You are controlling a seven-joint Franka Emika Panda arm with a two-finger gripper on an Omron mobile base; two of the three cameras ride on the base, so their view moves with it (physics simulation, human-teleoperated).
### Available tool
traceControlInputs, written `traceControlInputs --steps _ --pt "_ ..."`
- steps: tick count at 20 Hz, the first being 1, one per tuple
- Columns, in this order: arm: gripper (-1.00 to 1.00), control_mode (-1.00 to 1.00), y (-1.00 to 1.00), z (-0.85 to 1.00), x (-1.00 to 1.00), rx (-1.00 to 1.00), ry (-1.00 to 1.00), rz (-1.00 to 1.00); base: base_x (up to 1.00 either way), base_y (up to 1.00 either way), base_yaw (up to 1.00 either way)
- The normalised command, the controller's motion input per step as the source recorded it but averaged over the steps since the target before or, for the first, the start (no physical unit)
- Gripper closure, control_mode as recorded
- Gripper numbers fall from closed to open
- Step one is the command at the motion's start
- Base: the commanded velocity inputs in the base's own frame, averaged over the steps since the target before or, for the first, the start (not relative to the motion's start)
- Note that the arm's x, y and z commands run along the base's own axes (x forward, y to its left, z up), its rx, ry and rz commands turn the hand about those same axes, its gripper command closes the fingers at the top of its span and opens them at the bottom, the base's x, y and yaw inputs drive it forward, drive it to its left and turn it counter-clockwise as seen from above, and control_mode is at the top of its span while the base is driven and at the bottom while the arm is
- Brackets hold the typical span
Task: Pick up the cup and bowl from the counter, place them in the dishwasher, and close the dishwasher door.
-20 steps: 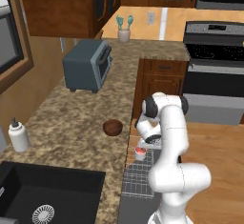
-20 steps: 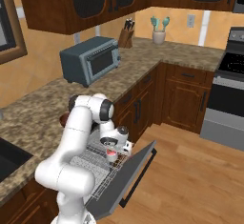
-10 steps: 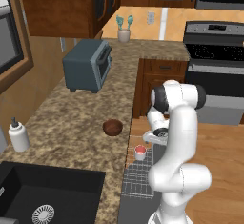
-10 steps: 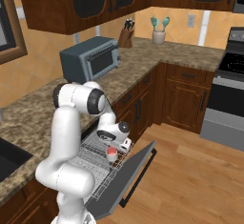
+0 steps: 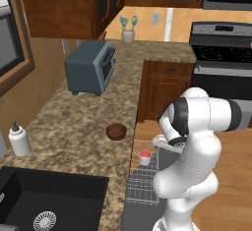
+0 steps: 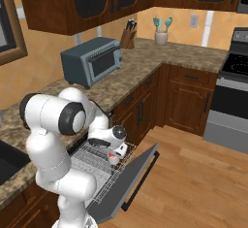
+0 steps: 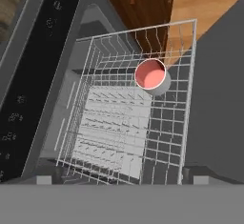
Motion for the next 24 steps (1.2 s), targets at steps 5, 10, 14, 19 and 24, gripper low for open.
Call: traceControlInputs --steps 5,10,14,19,24 --pt "-1.0 -1.0 -0.05 1.0 0.12 0.0 0.17 0.0 0.0 0.0 0.0" --pt "-1.0 -1.0 -0.02 0.97 0.1 0.0 0.07 0.04 0.0 0.0 0.0" --pt "-1.0 -1.0 0.23 0.31 0.21 0.03 0.02 0.03 0.0 0.0 0.0" --pt "-1.0 -1.0 0.89 -0.01 0.65 -0.02 0.13 0.0 0.0 0.0 0.0" --pt "-1.0 -1.0 0.48 0.0 0.72 0.0 0.23 0.05 0.0 0.0 0.0"
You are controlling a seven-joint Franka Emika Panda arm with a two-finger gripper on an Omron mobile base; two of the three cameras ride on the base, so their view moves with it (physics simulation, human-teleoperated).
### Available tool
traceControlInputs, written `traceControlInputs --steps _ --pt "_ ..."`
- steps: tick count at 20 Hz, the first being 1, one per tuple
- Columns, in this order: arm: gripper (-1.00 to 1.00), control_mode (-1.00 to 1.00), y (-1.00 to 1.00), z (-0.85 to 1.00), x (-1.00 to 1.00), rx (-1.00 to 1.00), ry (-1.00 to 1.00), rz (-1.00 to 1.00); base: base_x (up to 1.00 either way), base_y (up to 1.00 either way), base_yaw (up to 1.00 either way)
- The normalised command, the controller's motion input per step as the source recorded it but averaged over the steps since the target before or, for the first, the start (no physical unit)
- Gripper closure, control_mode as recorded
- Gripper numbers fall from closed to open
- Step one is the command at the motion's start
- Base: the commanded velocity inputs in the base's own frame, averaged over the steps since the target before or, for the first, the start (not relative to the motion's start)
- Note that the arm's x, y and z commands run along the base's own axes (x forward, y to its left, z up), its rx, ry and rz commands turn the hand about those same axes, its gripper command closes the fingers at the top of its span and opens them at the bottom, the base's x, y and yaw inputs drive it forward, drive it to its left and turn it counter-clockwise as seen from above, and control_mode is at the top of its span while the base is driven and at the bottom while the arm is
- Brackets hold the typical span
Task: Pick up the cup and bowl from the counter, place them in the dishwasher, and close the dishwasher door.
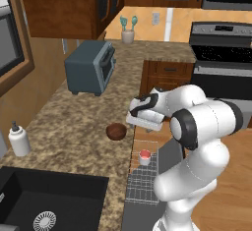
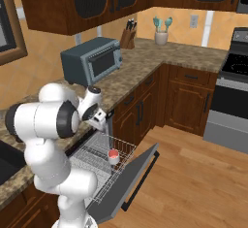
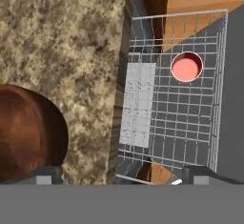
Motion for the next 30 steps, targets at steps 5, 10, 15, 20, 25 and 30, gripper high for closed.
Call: traceControlInputs --steps 5,10,15,20,25,30 --pt "-1.0 -1.0 0.49 0.0 0.56 -0.02 0.14 0.01 0.0 0.0 0.0" --pt "-1.0 -1.0 0.45 -0.15 0.32 0.0 0.03 0.0 0.0 0.0 0.0" --pt "-1.0 -1.0 0.09 -0.12 0.0 0.0 0.0 0.0 0.0 0.0 0.0" --pt "-1.0 -1.0 0.0 0.0 -0.43 0.0 -0.01 0.0 0.0 0.0 0.0" --pt "-1.0 -1.0 0.01 0.0 -0.32 0.0 -0.07 0.0 0.0 0.0 0.0" --pt "-1.0 -1.0 0.0 -0.35 -0.04 0.0 0.0 0.0 0.0 0.0 0.0"
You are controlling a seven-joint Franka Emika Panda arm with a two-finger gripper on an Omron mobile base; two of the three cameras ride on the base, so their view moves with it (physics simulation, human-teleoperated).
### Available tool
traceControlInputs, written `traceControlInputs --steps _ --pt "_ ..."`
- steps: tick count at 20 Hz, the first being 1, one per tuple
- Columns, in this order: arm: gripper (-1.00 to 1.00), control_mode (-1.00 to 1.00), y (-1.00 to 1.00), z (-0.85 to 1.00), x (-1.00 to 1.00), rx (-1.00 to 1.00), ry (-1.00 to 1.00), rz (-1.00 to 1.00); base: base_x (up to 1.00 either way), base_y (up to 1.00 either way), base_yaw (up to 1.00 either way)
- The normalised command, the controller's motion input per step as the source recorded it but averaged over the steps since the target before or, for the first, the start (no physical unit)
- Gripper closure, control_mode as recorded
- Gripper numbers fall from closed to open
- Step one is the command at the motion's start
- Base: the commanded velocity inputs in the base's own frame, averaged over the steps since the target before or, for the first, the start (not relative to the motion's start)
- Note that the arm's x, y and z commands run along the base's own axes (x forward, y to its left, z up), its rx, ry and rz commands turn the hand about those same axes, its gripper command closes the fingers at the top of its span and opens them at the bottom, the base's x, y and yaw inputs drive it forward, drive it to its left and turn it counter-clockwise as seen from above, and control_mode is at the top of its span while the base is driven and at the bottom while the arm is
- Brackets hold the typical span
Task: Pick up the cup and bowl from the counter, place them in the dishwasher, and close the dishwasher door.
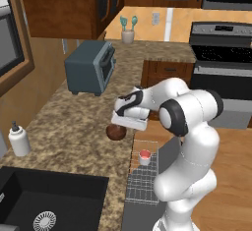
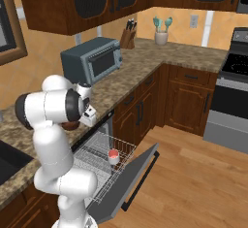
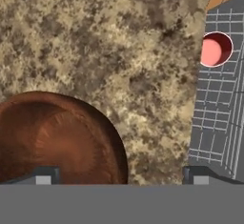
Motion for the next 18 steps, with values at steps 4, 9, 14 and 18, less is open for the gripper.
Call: traceControlInputs --steps 4,9,14,18 --pt "-1.0 -1.0 0.14 -0.36 0.0 0.0 0.0 0.0 0.0 0.0 0.0" --pt "1.0 -1.0 0.26 -0.17 -0.04 0.0 0.0 0.0 0.0 0.0 0.0" --pt "1.0 -1.0 0.12 -0.04 -0.03 0.0 0.0 0.0 0.0 0.0 0.0" --pt "1.0 -1.0 0.23 0.0 -0.01 0.0 0.0 0.0 0.0 0.0 0.0"
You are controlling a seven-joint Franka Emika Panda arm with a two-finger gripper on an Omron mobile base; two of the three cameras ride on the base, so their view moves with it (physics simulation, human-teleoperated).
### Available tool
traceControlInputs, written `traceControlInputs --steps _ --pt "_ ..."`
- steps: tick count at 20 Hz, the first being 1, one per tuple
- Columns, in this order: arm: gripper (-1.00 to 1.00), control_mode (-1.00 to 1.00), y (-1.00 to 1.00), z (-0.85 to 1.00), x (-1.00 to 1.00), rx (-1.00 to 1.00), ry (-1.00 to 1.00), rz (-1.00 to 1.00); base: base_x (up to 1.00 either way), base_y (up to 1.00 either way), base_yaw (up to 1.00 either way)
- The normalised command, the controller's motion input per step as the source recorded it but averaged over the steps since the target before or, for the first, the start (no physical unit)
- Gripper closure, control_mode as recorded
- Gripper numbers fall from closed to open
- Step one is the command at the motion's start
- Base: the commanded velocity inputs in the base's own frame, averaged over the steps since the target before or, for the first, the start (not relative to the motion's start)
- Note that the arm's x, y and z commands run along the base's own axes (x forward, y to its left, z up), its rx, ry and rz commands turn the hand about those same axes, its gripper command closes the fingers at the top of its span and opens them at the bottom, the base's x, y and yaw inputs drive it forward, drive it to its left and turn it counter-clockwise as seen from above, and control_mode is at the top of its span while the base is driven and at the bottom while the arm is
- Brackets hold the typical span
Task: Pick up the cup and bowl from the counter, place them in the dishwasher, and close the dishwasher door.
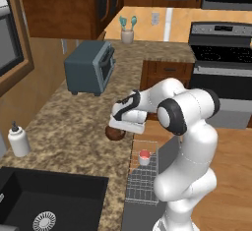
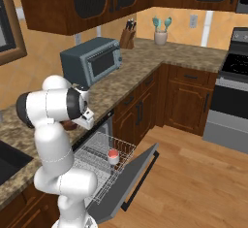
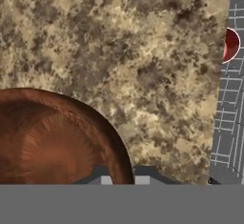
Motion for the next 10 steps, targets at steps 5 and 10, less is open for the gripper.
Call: traceControlInputs --steps 5,10 --pt "1.0 -1.0 -0.18 0.01 -0.36 0.0 -0.06 -0.03 0.0 0.0 0.0" --pt "1.0 -1.0 -0.99 0.05 -0.91 0.02 -0.04 -0.07 0.0 0.0 0.0"
